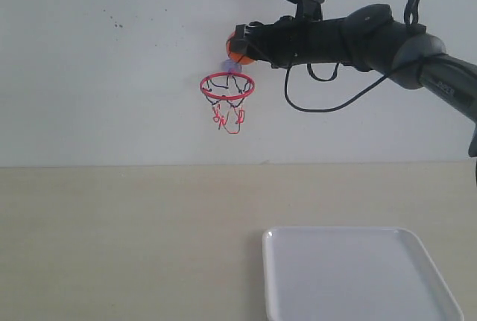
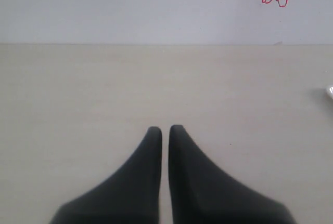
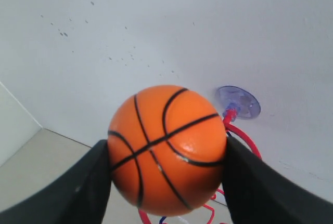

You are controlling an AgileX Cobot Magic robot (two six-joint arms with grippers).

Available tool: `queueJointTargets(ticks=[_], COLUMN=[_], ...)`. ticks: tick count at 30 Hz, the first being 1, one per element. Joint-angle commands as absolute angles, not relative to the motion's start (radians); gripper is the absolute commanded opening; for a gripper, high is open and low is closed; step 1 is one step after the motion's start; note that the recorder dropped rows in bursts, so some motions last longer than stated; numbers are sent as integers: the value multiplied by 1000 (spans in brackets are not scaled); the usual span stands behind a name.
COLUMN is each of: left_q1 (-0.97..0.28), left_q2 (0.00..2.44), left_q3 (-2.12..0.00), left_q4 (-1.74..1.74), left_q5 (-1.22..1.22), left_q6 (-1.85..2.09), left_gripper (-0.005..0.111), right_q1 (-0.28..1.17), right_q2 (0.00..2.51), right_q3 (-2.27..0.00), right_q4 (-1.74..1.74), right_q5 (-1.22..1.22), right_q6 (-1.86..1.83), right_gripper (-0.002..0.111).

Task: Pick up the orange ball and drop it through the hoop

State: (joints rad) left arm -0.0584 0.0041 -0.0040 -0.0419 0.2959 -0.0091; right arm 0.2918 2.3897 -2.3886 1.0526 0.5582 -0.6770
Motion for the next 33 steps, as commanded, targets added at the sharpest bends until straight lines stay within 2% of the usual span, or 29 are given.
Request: queueJointTargets(ticks=[1, 3, 4, 7, 17, 19, 21, 33], left_q1=[-62, -62, -62, -62, -62, -62, -62, -62], left_q2=[0, 0, 0, 0, 0, 0, 0, 0], left_q3=[0, 0, 0, 0, 0, 0, 0, 0], left_q4=[-40, -40, -40, -40, -40, -40, -40, -40], left_q5=[287, 287, 287, 287, 287, 287, 287, 287], left_q6=[-8, -8, -8, -8, -8, -8, -8, -8], left_gripper=[4, 4, 4, 4, 4, 4, 4, 4], right_q1=[306, 313, 323, 333, 308, 287, 260, 64], right_q2=[2381, 2381, 2383, 2383, 2379, 2375, 2373, 2373], right_q3=[-2396, -2396, -2396, -2396, -2396, -2396, -2396, -2394], right_q4=[1061, 1059, 1058, 1058, 969, 898, 829, 738], right_q5=[549, 539, 521, 504, 558, 614, 685, 1221], right_q6=[-720, -727, -729, -764, -701, -639, -585, -494], right_gripper=[23, 46, 64, 88, 88, 84, 75, 0])
